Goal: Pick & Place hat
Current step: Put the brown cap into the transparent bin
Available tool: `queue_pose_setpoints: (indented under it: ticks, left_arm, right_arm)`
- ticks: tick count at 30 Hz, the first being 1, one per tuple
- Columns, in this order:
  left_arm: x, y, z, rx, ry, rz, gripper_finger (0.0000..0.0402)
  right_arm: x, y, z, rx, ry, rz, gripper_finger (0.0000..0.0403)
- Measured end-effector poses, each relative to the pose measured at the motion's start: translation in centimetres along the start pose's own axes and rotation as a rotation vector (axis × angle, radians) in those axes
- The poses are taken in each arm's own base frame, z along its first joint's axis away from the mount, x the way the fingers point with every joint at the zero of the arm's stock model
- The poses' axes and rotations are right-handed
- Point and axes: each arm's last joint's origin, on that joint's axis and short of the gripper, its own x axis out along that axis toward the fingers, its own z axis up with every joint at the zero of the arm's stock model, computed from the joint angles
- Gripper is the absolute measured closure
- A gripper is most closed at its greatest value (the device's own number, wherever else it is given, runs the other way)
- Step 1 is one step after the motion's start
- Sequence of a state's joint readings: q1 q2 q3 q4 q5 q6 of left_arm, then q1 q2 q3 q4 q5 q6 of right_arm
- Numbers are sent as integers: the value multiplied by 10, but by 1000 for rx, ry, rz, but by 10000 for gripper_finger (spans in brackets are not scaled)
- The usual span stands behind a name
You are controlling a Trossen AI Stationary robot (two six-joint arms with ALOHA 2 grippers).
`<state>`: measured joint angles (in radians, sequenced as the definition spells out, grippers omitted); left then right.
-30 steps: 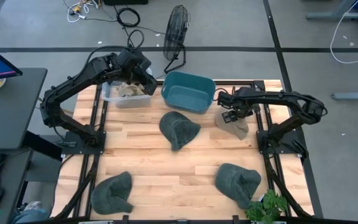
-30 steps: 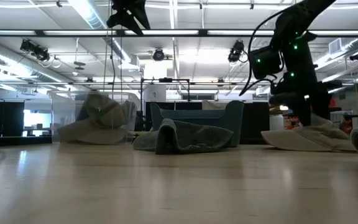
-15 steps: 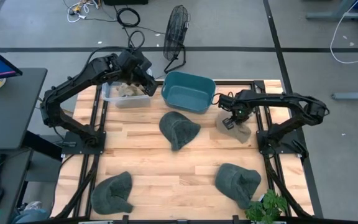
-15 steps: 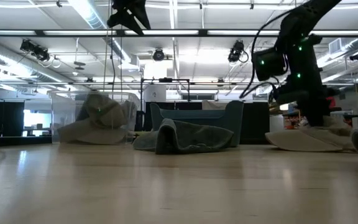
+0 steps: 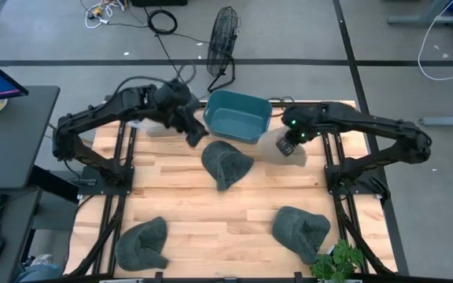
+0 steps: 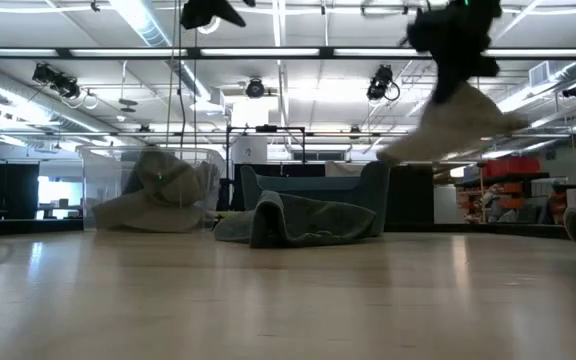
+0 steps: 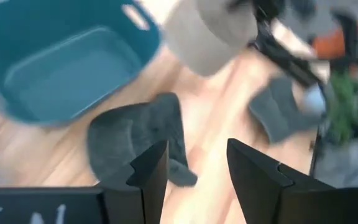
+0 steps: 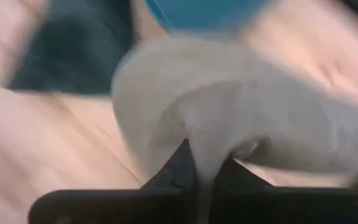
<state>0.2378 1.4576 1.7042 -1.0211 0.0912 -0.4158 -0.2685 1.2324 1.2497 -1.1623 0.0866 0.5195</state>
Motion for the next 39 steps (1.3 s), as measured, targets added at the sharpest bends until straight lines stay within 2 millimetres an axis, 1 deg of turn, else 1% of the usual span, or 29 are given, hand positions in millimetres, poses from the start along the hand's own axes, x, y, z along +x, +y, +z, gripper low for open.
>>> queue_pose_setpoints:
  ticks: [2,4,7,11,16,19,23,32,37,39]
  left_arm:
    - [4,-13,-5,123,9,-19,240]
    - [7,-23,-9,182,5,-24,246]
    - [10,-35,-10,181,-29,-27,254]
    - [17,-42,-10,112,-74,28,257]
    - [17,-38,-7,-59,-106,60,257]
    - [14,-34,-5,-99,-135,94,257]
    - [14,-31,-3,-111,-145,99,257]
    - [15,-34,3,-114,-196,66,257]
    - [15,-37,4,-40,-211,58,259]
    - [15,-39,5,-34,-227,46,268]
  right_arm:
    - [-16,8,10,-50,-104,67,397]
    - [-28,16,19,-107,-196,142,397]
    - [-38,27,31,-155,-312,265,397]
    - [-45,39,41,-230,-437,376,397]
    - [-45,46,45,-302,-497,393,397]
    - [-46,48,46,-299,-518,395,398]
    - [-47,49,48,-296,-541,404,398]
    - [-53,54,55,-329,-636,470,398]
    - [-54,55,56,-330,-647,478,398]
    - [-54,55,56,-330,-647,478,392]
